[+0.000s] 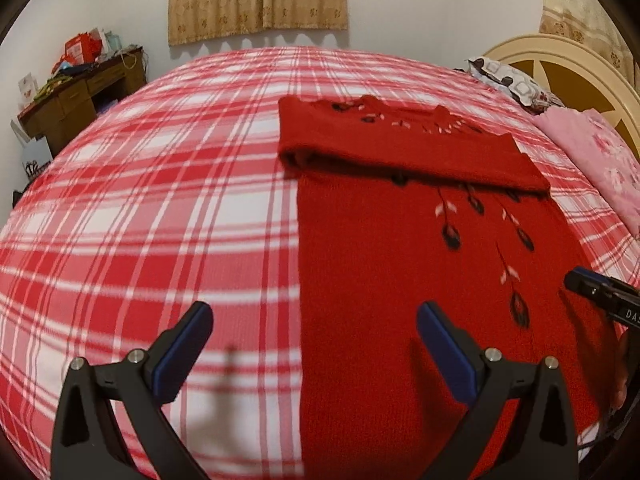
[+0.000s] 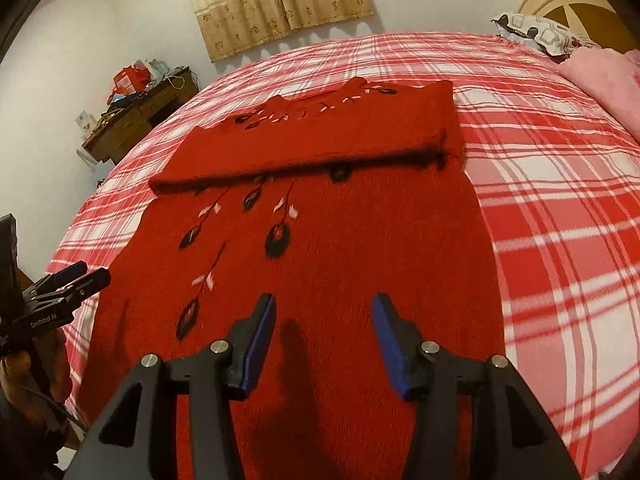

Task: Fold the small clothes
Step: 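Move both grippers to the hem of the red sweater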

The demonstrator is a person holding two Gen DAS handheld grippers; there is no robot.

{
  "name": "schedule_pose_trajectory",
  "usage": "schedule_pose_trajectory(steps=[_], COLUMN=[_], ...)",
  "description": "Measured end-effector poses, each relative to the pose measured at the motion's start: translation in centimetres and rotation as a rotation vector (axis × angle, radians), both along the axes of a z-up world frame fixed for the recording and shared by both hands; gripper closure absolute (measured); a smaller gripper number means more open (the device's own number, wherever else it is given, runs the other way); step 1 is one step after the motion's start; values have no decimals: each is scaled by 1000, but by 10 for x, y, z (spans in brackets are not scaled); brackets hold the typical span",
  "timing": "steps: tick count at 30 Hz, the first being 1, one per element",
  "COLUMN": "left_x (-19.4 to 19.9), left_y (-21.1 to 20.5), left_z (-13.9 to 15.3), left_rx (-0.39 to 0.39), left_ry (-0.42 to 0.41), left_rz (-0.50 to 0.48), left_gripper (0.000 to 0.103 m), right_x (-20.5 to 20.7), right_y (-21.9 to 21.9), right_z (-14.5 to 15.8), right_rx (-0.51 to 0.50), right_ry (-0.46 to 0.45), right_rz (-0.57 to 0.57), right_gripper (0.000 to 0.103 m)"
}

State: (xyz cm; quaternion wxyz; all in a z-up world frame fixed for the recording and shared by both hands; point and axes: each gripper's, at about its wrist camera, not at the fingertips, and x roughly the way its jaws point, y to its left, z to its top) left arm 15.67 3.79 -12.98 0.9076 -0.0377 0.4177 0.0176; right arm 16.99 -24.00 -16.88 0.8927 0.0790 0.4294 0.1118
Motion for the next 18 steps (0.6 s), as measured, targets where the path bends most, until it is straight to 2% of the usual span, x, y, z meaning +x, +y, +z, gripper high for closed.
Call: schedule_pose_trajectory(steps=[7, 18], left_x=[-34, -60], left_y=[-3, -13], left_z=[-6, -10], left_rx=[7, 12], left_ry=[26, 54], left_rz=[-32, -74], left_gripper=[0, 0], right_x=[-28, -60], right_y=[3, 3], right_z=[0, -3], right_rx=[-24, -46], right_ry=[7, 13], right_rz=[9, 0], right_gripper=[50, 47])
